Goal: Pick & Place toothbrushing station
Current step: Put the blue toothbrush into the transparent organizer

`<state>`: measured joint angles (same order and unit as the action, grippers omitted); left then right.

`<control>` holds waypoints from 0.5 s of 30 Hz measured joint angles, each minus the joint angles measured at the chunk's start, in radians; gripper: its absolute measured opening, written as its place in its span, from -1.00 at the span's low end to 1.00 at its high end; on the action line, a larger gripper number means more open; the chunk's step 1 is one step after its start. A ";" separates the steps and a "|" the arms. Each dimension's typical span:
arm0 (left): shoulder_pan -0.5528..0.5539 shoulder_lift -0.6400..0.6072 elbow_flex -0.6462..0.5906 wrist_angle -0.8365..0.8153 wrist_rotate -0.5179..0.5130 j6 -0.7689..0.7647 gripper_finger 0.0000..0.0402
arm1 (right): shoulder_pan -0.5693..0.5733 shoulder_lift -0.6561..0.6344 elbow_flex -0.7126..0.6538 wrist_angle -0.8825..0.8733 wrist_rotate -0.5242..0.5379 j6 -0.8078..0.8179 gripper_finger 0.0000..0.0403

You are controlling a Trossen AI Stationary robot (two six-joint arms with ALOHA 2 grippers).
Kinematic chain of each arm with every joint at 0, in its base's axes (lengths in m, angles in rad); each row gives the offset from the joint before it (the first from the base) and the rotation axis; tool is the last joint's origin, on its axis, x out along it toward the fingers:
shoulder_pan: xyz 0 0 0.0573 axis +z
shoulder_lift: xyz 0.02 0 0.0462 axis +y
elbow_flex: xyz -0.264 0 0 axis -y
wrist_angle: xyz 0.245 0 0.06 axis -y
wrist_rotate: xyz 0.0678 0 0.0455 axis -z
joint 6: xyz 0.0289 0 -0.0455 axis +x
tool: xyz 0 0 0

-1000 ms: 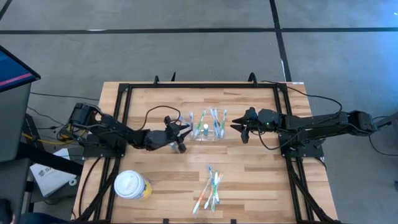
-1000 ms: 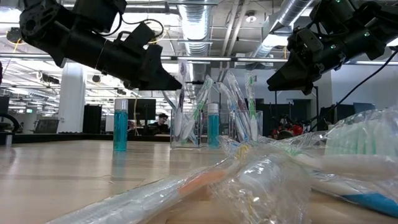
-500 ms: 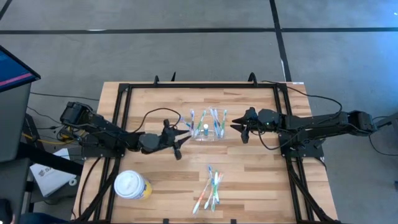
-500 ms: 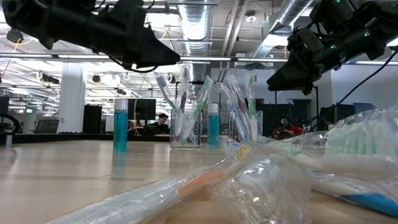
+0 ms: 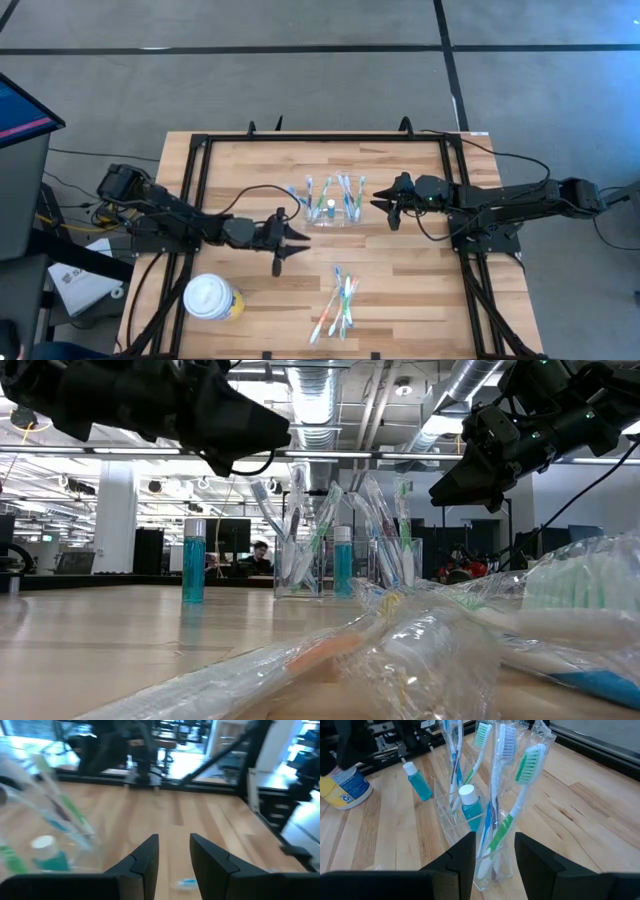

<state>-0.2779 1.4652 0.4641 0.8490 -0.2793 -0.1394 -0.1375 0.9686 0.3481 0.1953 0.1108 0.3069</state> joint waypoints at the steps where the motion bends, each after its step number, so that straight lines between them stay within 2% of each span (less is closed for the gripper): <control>1: -0.003 0.005 0.000 -0.003 0.011 0.000 -0.49 | 0.000 0.000 0.000 0.000 0.000 0.000 -0.37; 11: -0.043 0.108 0.017 0.003 0.024 0.003 -0.49 | 0.000 0.000 0.000 0.001 0.000 0.000 -0.37; 15: -0.055 0.164 0.063 0.005 0.023 0.065 -0.49 | 0.000 0.000 0.000 0.001 0.000 0.000 -0.37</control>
<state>-0.3332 1.6295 0.5268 0.8542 -0.2558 -0.0745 -0.1375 0.9687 0.3481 0.1967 0.1105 0.3069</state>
